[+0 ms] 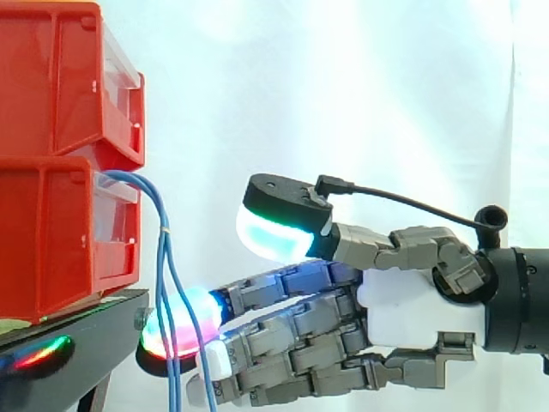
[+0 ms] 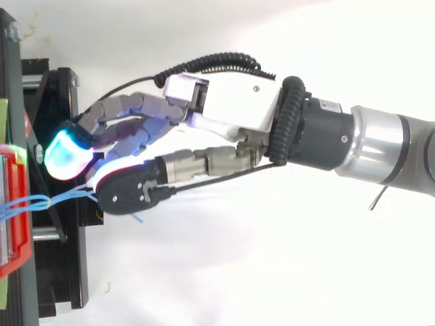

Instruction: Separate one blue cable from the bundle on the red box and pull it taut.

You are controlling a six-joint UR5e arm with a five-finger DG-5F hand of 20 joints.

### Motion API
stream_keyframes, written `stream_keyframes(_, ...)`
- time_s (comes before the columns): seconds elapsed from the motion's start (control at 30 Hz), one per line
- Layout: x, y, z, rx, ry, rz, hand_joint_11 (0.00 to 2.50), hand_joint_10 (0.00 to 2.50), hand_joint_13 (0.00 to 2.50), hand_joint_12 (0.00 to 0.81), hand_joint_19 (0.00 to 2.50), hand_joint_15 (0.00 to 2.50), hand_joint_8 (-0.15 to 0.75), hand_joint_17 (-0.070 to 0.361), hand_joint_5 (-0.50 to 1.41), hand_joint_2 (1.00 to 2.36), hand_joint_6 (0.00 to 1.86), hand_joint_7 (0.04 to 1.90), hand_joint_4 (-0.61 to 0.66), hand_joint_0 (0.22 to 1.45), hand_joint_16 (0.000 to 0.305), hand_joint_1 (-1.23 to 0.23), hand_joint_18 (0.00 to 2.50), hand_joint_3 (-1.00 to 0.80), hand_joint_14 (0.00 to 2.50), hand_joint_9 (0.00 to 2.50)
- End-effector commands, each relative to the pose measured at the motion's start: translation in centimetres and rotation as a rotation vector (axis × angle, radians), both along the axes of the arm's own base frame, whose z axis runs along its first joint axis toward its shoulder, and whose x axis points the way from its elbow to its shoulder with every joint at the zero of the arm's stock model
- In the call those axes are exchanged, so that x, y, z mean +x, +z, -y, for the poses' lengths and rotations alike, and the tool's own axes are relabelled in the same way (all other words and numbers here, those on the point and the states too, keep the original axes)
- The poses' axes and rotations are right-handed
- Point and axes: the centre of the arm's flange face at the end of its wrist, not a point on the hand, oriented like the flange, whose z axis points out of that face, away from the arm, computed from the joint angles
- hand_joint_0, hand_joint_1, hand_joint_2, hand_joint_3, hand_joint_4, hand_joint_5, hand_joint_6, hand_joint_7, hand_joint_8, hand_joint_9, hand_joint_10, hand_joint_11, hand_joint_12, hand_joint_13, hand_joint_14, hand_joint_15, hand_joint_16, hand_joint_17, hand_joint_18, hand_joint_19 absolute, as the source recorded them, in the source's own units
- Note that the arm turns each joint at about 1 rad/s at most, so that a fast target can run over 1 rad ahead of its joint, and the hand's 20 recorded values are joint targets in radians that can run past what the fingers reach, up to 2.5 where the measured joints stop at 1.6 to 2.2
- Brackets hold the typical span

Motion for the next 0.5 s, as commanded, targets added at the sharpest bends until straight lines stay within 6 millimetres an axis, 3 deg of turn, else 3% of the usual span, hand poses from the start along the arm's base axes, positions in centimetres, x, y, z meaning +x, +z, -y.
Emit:
stream_keyframes(0.0,0.1,0.0,-0.6,-0.025,0.015,0.000,0.24,0.01,0.52,0.263,0.12,0.13,0.220,0.071,-0.15,1.00,0.50,0.68,0.22,0.57,0.032,-0.52,0.00,-0.44,0.01,0.90)
stream_keyframes(0.47,0.2,-0.9,-2.1,-0.023,0.041,-0.016,0.27,0.01,0.54,0.264,0.12,0.15,0.224,0.069,-0.14,1.01,0.50,0.71,0.24,0.58,0.031,-0.51,0.02,-0.44,0.01,0.95)
